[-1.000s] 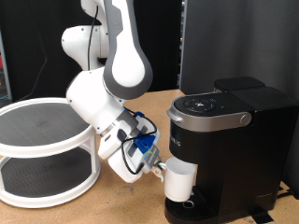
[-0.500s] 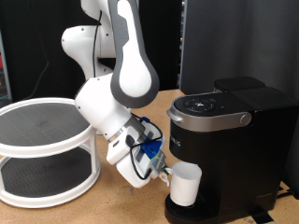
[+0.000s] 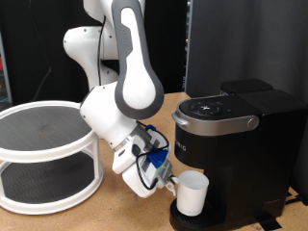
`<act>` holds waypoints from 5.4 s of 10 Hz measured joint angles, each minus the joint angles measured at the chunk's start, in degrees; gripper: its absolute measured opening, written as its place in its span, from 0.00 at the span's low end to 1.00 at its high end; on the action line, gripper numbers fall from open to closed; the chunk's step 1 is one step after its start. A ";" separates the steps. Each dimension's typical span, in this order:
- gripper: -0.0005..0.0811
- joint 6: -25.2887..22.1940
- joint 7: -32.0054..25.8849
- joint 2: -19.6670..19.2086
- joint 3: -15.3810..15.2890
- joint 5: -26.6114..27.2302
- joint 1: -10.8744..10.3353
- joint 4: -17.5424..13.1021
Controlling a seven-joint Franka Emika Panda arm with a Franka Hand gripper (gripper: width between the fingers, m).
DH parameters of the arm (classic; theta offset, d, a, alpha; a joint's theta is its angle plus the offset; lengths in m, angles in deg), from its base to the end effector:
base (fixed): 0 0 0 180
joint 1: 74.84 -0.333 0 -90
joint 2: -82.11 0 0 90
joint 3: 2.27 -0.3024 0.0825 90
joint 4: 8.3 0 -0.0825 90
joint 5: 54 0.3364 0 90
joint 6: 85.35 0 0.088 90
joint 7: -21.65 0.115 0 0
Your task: Make a cup of coffee with the keurig machine
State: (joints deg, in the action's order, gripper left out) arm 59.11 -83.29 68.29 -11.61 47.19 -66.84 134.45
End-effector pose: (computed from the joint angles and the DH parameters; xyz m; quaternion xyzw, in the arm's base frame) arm 0.4188 0.0084 0.1991 -0.9110 -0.0948 -0.2611 0.3048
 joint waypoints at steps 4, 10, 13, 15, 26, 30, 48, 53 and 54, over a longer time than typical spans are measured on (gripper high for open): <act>0.23 -0.02 -1.13 -0.08 -0.20 1.02 0.00 0.00; 0.90 -3.21 3.48 2.31 1.00 -6.49 1.74 2.51; 0.99 -8.53 8.31 8.19 2.68 -13.12 3.67 6.47; 0.99 -8.76 7.54 7.90 2.85 -14.26 3.82 6.60; 0.99 -37.47 18.08 23.23 11.84 -27.02 11.39 8.57; 0.99 -41.68 24.42 30.43 13.05 -31.16 12.34 7.65; 0.99 -33.58 33.41 36.27 -7.45 -69.20 10.98 -4.76; 0.99 -36.78 45.42 32.91 -12.69 -72.84 11.14 -14.49; 0.99 -36.50 44.22 32.91 -12.67 -72.92 11.15 -14.17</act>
State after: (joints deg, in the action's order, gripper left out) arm 22.61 -39.07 101.20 -24.28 -25.73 -55.69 120.27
